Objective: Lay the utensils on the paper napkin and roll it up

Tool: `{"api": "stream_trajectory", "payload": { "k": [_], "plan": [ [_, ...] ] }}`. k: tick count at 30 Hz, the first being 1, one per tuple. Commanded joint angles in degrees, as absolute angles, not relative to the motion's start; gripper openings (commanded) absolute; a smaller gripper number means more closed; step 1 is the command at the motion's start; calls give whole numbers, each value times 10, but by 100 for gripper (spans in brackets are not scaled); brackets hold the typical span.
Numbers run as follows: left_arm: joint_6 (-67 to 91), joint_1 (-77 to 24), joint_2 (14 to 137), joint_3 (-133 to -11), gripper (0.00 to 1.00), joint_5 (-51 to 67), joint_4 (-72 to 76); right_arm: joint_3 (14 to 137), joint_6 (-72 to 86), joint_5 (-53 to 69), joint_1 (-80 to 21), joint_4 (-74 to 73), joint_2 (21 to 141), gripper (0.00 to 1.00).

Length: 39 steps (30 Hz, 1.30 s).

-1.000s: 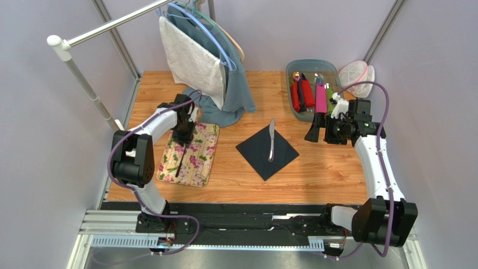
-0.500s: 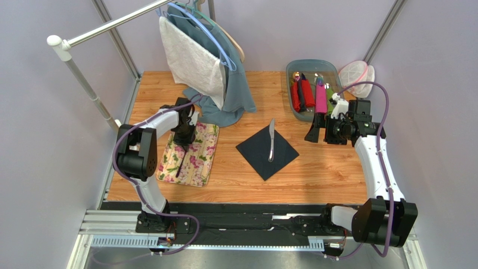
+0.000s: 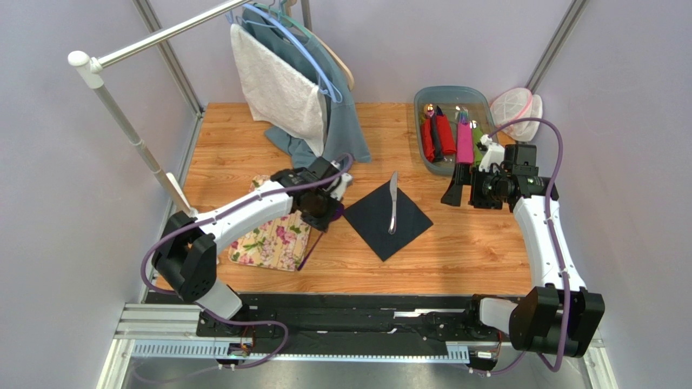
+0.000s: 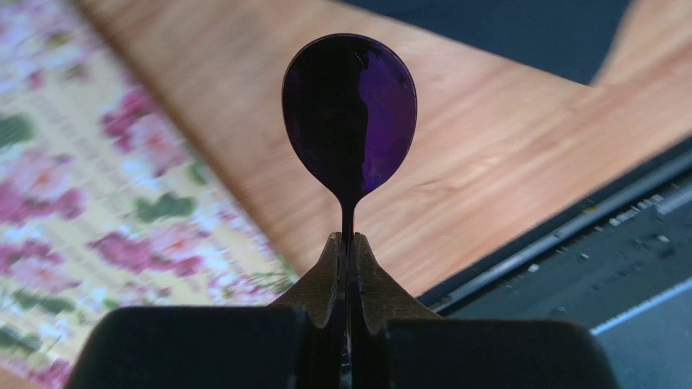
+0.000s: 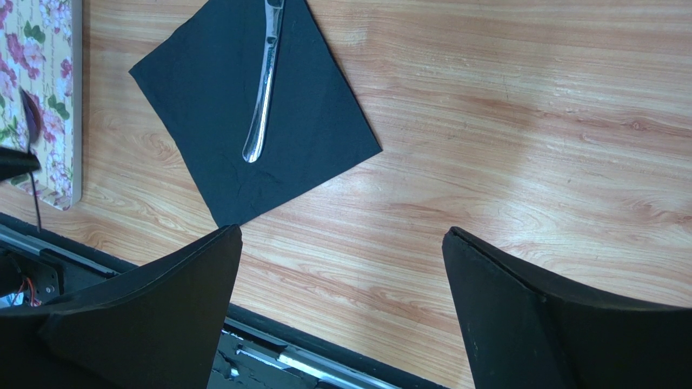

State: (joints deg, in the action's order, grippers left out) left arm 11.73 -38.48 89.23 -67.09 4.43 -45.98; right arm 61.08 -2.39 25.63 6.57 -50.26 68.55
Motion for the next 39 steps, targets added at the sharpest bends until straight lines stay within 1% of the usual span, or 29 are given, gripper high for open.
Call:
{"api": "stream_trajectory", "payload": {
  "k": [1, 4, 5, 7, 8, 9, 12, 13, 17, 21, 32, 39],
  "plan": [
    [134, -452, 920, -720, 0, 61, -441, 620, -29, 258, 68, -493, 679, 100],
    [154, -485, 994, -821, 0, 71, -462, 616, -23, 261, 68, -492, 676, 100],
    [181, -487, 1016, -887, 0, 78, -471, 616, -21, 262, 68, -493, 678, 100],
    [220, -487, 1086, -958, 0, 76, -504, 616, -17, 263, 68, -492, 683, 100],
    [258, -487, 1110, -1028, 0, 65, -519, 616, -17, 262, 68, -493, 683, 100],
    [273, -488, 1150, -1060, 0, 61, -532, 617, -15, 261, 68, -492, 684, 100],
    [323, -487, 1194, -1120, 0, 35, -529, 617, -9, 262, 68, -491, 685, 100],
    [351, -486, 1206, -1130, 0, 36, -526, 617, -7, 263, 68, -490, 685, 100],
    [379, -485, 1260, -1196, 0, 44, -520, 613, -4, 264, 69, -487, 682, 100],
    [401, -465, 1296, -1212, 0, 57, -476, 604, -4, 262, 69, -483, 676, 100],
    [399, -441, 1357, -1257, 0, 60, -460, 599, -4, 261, 69, -484, 682, 100],
    [413, -430, 1388, -1261, 0, 76, -447, 597, -11, 258, 69, -486, 680, 100]
  ]
}}
